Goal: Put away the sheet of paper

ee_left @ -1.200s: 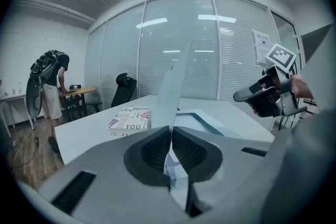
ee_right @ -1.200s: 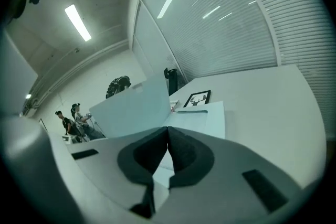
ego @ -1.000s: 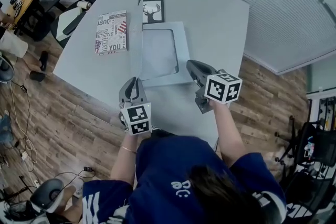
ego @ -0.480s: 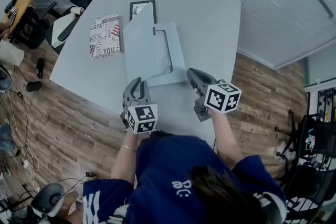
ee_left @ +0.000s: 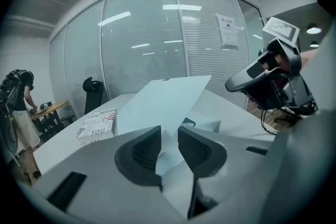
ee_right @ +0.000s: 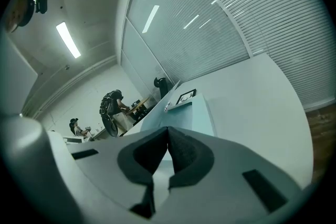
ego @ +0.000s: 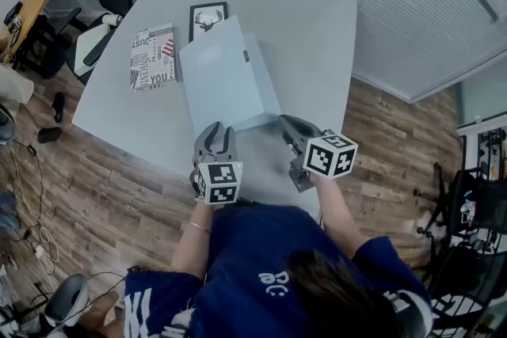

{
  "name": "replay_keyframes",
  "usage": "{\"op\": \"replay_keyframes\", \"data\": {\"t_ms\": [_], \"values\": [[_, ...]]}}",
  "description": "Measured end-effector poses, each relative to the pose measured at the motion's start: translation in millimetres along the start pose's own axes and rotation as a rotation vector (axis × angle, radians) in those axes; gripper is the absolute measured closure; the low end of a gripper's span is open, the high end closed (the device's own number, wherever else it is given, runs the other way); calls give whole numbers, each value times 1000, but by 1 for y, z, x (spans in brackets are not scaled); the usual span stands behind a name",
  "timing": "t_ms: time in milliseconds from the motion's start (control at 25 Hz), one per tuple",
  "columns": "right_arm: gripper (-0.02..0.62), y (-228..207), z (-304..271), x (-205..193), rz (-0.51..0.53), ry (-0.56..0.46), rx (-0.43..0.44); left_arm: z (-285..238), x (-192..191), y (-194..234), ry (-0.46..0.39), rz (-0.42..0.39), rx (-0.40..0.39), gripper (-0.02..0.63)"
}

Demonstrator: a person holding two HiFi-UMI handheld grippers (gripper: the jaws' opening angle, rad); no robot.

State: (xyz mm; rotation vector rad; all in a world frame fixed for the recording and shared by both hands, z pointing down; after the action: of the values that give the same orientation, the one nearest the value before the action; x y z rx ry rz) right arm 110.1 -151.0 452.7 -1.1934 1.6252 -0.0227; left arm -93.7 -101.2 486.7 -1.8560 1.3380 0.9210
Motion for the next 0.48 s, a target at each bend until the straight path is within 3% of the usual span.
{"op": "replay_keyframes", "data": {"t_ms": [240,480], "values": [[588,0,11,1,23,-23,-4,3,4,-4,5,173,-107,500],[588,2,14,-2,33,-28,-4,14,24,-20,-19,171,-217,495]]}}
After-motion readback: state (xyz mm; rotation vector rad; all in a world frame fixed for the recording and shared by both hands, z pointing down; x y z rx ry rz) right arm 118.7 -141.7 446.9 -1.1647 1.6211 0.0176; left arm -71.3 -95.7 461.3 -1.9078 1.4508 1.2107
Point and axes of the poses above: the fingertips, and each gripper's own axes: z backward along the fingers, y to its left, x out of its top, the point moved 8 cm from there along z, backward along the fingers, and after that the axes turned 5 degrees about y, right-handed, at the moved point
